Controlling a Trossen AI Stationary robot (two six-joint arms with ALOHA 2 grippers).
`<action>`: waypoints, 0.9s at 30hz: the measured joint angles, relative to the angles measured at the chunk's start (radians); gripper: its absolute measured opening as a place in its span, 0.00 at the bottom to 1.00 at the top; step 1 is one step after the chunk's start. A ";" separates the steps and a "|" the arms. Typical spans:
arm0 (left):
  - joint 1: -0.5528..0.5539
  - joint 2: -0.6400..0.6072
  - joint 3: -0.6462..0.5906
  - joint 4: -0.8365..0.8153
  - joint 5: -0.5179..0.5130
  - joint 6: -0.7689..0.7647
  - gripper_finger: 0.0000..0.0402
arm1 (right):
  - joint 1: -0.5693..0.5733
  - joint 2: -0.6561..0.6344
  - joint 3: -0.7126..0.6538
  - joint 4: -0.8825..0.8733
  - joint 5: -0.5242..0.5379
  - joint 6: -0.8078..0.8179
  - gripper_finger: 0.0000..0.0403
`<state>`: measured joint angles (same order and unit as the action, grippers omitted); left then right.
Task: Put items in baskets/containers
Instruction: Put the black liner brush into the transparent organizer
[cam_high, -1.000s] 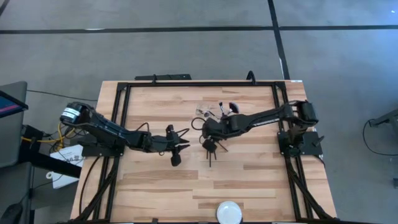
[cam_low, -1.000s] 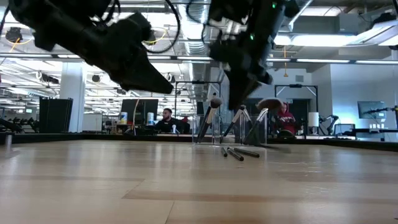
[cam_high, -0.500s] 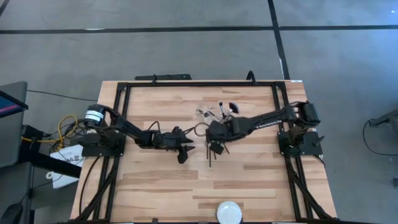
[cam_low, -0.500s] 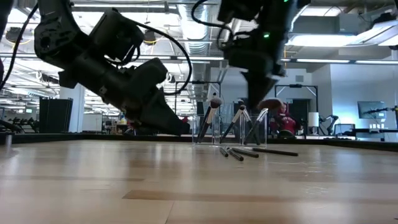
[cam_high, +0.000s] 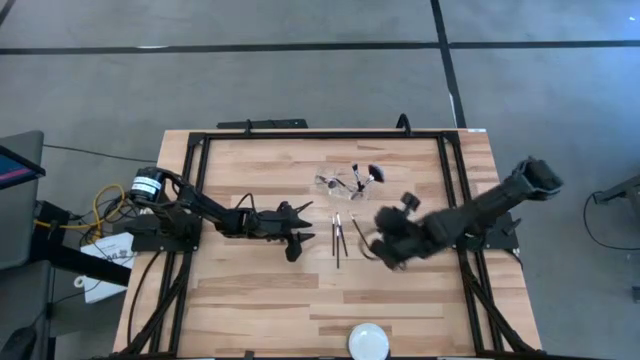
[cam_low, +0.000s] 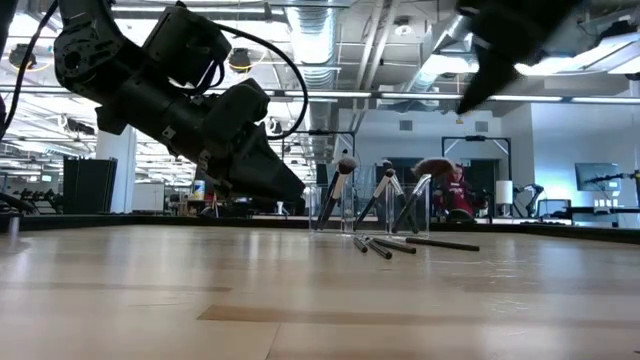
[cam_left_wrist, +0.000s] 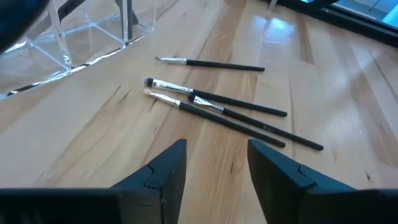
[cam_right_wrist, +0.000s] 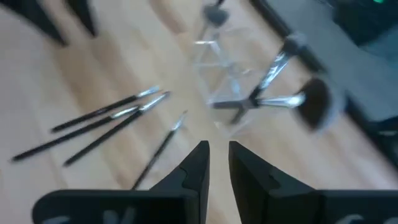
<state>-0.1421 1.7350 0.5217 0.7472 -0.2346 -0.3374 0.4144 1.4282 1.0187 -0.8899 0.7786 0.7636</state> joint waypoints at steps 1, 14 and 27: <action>0.000 0.000 0.000 0.002 0.000 0.000 0.41 | 0.021 -0.032 -0.075 0.078 0.010 0.000 0.12; 0.008 -0.001 0.000 0.026 -0.003 0.000 0.40 | -0.022 -0.093 -0.544 0.961 -0.104 -0.085 0.19; 0.008 -0.001 0.000 0.039 -0.004 0.017 0.40 | -0.057 0.233 -0.524 1.142 -0.086 -0.010 0.37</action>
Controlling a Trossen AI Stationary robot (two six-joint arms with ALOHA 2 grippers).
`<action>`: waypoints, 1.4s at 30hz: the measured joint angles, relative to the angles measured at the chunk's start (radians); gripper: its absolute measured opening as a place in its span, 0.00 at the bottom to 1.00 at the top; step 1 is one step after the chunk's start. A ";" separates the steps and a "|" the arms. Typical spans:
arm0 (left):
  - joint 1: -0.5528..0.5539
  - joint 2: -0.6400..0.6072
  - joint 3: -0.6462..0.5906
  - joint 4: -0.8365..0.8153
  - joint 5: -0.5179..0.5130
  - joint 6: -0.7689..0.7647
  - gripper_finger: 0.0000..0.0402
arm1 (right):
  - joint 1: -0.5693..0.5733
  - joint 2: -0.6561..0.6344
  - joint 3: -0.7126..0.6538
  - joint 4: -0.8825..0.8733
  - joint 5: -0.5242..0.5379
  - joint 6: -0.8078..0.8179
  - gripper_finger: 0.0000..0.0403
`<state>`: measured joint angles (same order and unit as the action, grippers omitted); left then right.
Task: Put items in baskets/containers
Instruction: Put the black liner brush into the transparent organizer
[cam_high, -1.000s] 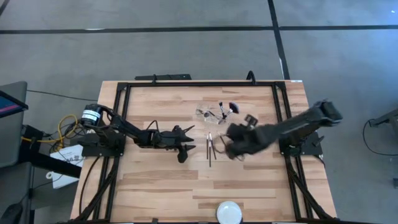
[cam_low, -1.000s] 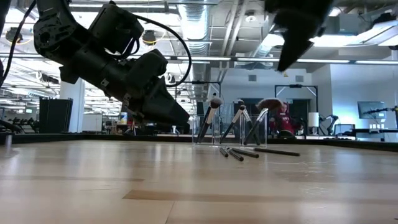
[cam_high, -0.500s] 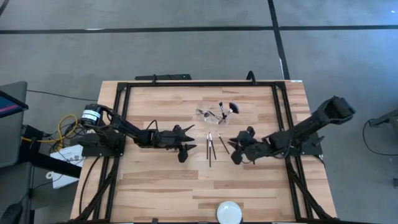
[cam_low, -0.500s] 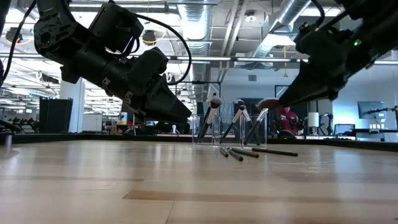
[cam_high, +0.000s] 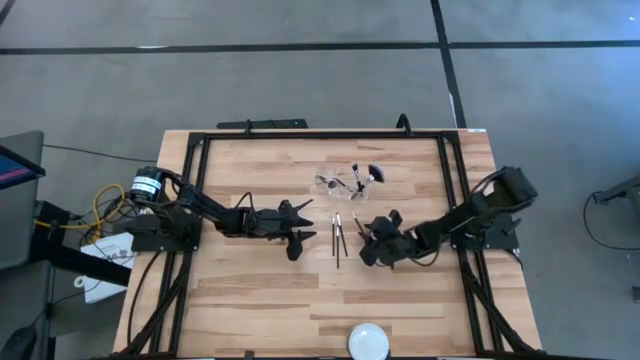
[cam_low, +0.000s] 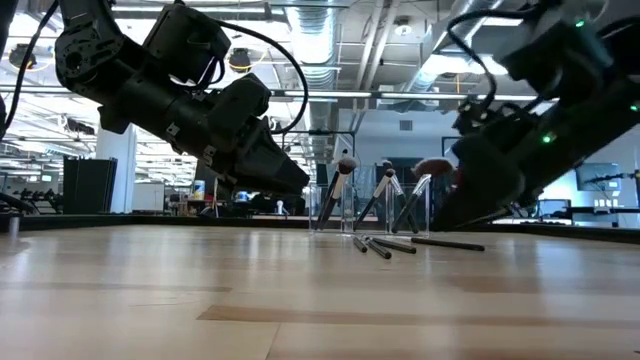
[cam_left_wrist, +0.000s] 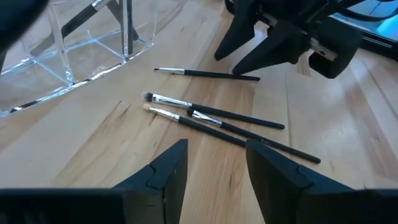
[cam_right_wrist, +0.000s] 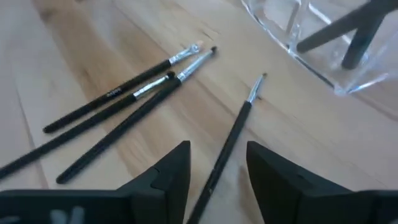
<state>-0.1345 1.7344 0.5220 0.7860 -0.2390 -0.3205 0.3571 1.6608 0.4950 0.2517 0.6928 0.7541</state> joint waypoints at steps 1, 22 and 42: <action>0.000 0.000 0.000 0.000 0.000 0.001 0.40 | -0.009 0.005 0.011 -0.015 -0.013 0.013 0.37; 0.017 0.000 0.000 0.026 -0.001 0.002 0.40 | -0.063 -0.008 0.025 -0.079 -0.060 0.077 0.33; 0.063 0.000 0.000 0.035 0.010 0.002 0.40 | -0.023 -0.006 0.080 0.030 0.093 -0.055 0.30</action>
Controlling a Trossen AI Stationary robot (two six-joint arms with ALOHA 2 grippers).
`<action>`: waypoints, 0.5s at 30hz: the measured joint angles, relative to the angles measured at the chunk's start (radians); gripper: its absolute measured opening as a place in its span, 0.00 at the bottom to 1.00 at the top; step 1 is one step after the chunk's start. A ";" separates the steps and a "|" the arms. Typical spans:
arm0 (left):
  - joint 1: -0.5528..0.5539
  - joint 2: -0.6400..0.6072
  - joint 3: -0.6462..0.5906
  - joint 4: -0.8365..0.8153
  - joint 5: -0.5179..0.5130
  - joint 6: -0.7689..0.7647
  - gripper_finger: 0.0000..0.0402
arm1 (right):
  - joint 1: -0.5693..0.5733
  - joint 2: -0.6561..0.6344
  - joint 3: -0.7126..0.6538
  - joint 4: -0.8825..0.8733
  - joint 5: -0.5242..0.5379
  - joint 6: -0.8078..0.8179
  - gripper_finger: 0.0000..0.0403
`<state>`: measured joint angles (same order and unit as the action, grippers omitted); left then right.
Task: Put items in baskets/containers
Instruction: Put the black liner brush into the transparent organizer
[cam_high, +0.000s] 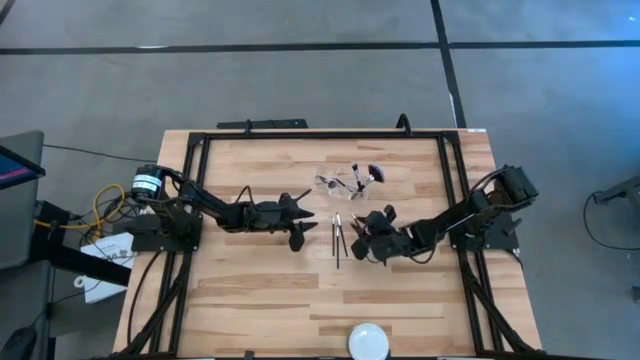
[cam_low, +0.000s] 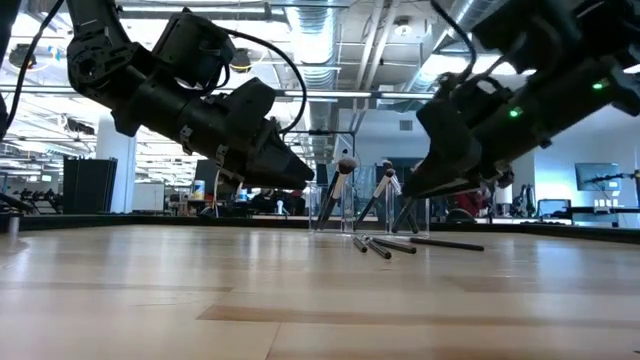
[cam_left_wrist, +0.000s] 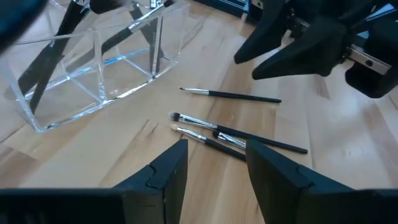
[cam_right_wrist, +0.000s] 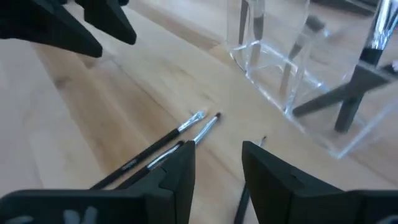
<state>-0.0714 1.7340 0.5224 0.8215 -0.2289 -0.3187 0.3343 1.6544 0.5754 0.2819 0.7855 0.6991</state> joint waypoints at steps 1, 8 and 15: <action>-0.003 0.000 0.000 0.000 0.003 0.000 0.40 | 0.015 0.002 -0.003 -0.001 0.006 0.025 0.30; -0.017 0.000 0.000 0.000 0.046 0.034 0.40 | 0.148 0.058 -0.039 0.005 0.194 0.139 0.30; -0.018 0.000 0.000 0.012 0.058 0.052 0.40 | 0.179 0.239 -0.029 0.070 0.238 0.195 0.30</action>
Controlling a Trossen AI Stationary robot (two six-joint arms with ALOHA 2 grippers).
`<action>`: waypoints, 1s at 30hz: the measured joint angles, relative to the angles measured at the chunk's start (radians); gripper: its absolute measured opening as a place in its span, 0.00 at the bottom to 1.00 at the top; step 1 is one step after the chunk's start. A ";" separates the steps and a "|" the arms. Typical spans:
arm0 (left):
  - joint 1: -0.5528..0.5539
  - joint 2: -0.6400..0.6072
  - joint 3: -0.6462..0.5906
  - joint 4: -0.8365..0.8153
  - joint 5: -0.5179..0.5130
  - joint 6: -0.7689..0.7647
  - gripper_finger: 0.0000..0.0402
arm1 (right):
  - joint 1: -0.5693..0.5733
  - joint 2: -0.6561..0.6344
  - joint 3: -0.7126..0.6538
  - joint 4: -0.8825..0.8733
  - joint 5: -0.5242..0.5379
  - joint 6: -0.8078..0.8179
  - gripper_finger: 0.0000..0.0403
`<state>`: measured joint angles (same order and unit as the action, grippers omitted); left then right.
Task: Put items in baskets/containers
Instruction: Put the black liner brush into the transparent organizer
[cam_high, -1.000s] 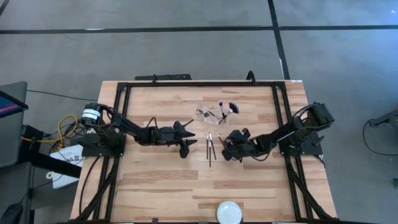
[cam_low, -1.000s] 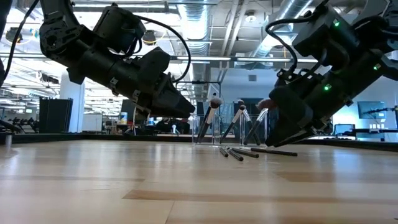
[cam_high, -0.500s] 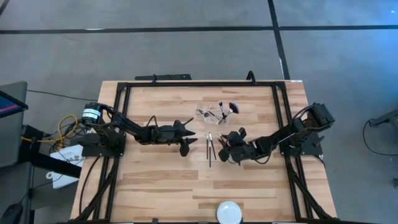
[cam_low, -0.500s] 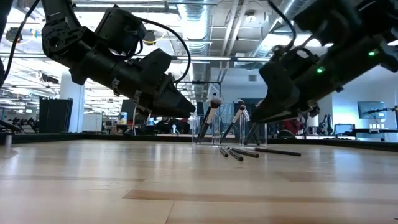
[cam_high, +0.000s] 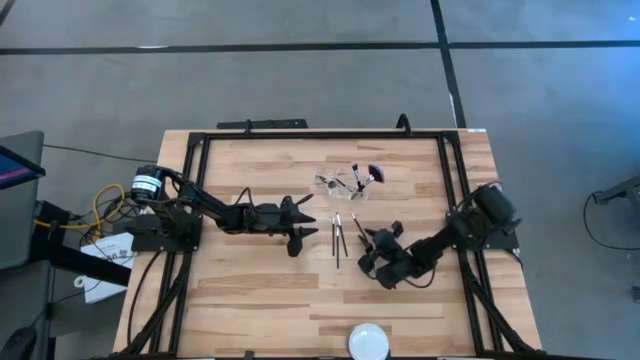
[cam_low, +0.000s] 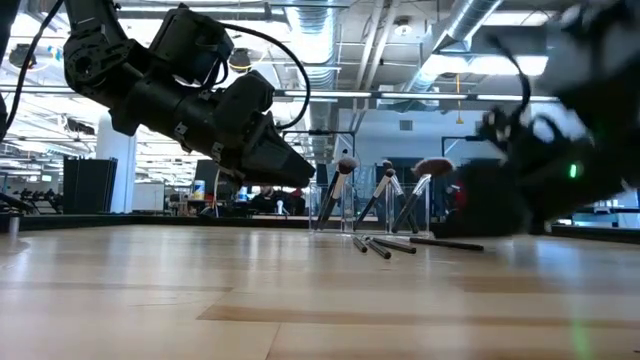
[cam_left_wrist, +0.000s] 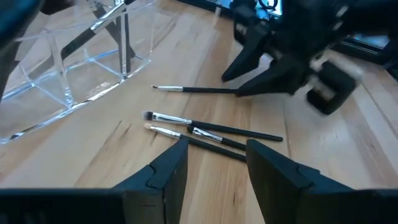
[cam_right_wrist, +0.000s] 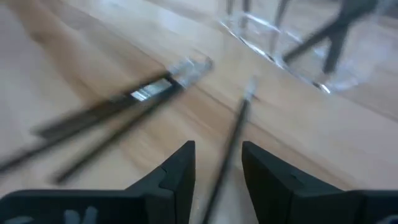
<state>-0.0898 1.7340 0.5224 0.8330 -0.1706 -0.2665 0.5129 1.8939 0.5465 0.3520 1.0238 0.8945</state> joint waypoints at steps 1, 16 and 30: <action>0.000 0.000 0.000 0.001 0.000 -0.001 0.40 | -0.002 0.028 0.000 0.000 0.005 0.016 0.30; 0.000 0.000 0.000 0.004 0.000 0.000 0.40 | 0.009 0.120 -0.002 0.022 0.049 0.046 0.26; -0.002 0.000 0.000 0.014 0.188 0.007 0.40 | 0.001 0.094 -0.010 0.181 0.000 -0.181 0.02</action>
<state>-0.0917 1.7340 0.5220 0.8466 0.0171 -0.2595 0.5138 1.9881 0.5361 0.5334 1.0238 0.7132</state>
